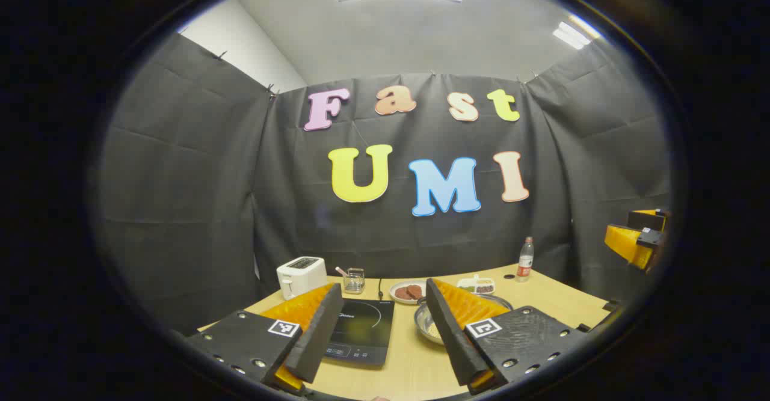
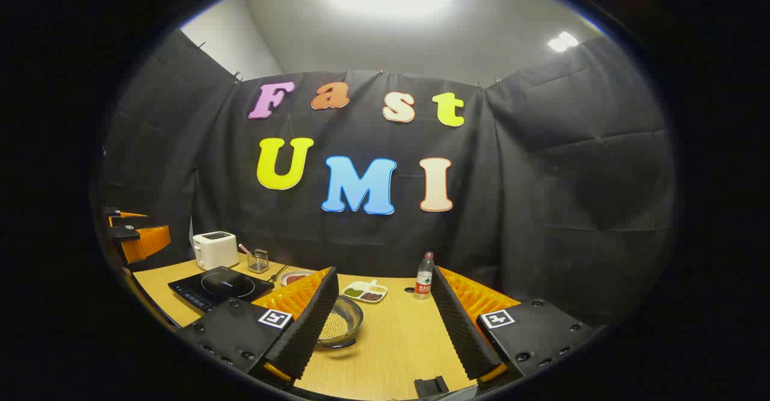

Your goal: First push the handle of the pot to place it horizontally, then grasp the pot with both hands and set it on the induction cooktop.

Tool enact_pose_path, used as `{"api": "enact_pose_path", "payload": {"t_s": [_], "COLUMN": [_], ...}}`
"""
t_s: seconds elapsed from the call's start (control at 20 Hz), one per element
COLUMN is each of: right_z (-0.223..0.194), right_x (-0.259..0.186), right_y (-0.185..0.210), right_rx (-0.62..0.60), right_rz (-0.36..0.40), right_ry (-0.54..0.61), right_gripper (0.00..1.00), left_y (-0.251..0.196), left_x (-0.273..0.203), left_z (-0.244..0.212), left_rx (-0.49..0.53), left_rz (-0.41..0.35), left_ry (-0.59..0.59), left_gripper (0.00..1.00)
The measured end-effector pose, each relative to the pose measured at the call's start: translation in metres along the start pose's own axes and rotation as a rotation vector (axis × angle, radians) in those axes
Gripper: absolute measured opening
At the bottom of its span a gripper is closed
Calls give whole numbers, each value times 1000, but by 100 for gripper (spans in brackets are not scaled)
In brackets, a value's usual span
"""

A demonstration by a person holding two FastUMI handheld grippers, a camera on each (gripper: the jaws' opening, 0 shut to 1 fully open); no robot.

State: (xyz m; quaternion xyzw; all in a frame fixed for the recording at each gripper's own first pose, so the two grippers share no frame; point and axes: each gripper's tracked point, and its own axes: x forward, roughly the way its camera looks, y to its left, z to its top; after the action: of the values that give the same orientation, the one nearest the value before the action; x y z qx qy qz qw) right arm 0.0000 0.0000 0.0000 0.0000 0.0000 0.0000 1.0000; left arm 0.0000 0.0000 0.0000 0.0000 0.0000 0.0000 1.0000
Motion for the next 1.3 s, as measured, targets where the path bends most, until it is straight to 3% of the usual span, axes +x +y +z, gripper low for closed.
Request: {"api": "enact_pose_path", "payload": {"t_s": [1.05,1.3], "right_z": [3,2], "right_x": [8,7], "right_y": [6,9], "right_rx": [6,2], "right_rz": [12,17], "right_ry": [3,9], "right_gripper": [98,78], "left_y": [6,6], "left_x": [-6,-9], "left_z": [6,9], "left_rx": [19,31], "left_rz": [14,16], "left_ry": [-26,-31], "left_gripper": [82,82]}}
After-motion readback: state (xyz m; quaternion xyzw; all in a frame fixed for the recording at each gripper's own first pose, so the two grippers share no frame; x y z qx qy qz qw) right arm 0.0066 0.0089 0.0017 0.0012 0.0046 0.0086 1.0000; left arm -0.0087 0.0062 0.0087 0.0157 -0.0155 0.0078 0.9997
